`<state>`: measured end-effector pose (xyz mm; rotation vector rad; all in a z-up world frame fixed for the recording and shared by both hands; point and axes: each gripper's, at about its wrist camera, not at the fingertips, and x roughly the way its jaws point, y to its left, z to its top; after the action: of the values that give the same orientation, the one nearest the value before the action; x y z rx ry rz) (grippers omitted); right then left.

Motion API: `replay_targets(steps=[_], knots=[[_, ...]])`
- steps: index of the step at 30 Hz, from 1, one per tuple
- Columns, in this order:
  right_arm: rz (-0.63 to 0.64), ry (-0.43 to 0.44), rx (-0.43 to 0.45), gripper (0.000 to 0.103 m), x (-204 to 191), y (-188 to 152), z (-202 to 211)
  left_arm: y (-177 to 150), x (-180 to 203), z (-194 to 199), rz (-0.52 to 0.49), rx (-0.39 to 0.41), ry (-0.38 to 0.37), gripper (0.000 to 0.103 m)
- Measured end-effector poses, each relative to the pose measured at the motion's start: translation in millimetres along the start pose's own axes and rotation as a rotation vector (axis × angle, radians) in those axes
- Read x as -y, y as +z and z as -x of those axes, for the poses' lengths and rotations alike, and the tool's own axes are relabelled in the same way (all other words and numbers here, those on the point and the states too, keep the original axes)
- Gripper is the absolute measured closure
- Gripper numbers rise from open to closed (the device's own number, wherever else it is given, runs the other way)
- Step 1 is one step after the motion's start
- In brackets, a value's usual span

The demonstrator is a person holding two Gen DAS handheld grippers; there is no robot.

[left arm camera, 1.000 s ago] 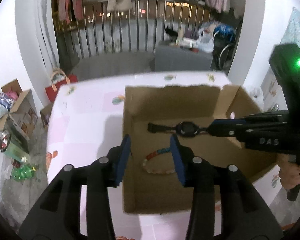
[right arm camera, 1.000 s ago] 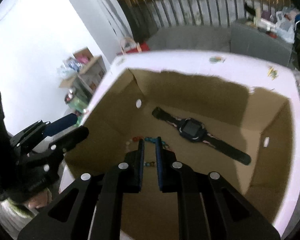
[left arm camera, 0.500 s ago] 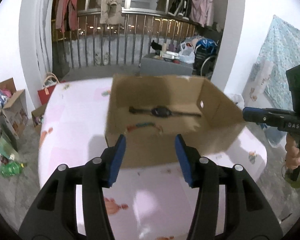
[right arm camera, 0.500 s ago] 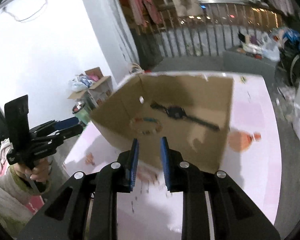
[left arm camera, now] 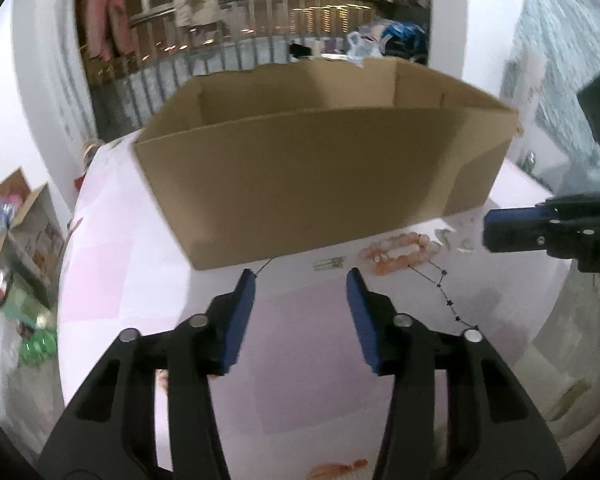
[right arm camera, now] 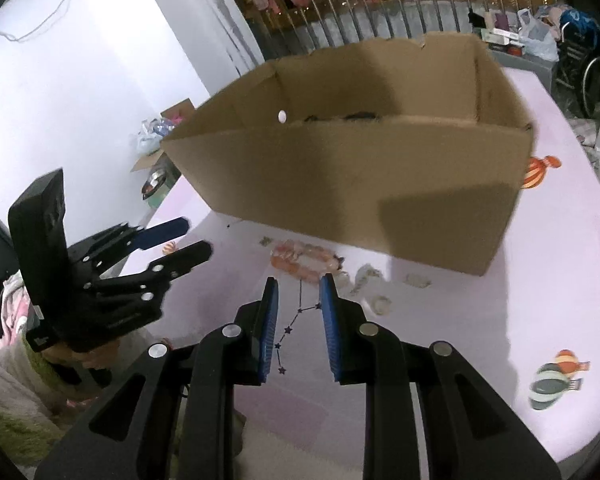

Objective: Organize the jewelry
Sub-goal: 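Move the left gripper back out to the pink bead bracelet, then close the left gripper on the small jewellery beside the pink bracelet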

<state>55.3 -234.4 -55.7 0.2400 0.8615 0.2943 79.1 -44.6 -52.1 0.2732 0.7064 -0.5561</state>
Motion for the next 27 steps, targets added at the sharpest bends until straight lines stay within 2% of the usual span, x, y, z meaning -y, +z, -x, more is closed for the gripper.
replay_targets(steps=[7,12,17,24,27], knots=[[0.025,-0.011,-0.002,0.081,-1,2,-9,9,10,-32,-0.073,-0.030,-0.071,0.073],[0.006,-0.027,-0.011,0.081,7,4,-11,10,9,-46,-0.113,-0.058,-0.093,0.073],[-0.024,-0.030,-0.020,0.081,13,2,-13,13,5,-53,-0.106,-0.073,-0.130,0.075],[-0.042,-0.031,-0.015,0.081,12,3,-15,19,5,-54,-0.122,-0.092,-0.162,0.097],[-0.051,-0.029,-0.012,0.081,15,3,-15,16,1,-50,-0.112,-0.101,-0.168,0.097]])
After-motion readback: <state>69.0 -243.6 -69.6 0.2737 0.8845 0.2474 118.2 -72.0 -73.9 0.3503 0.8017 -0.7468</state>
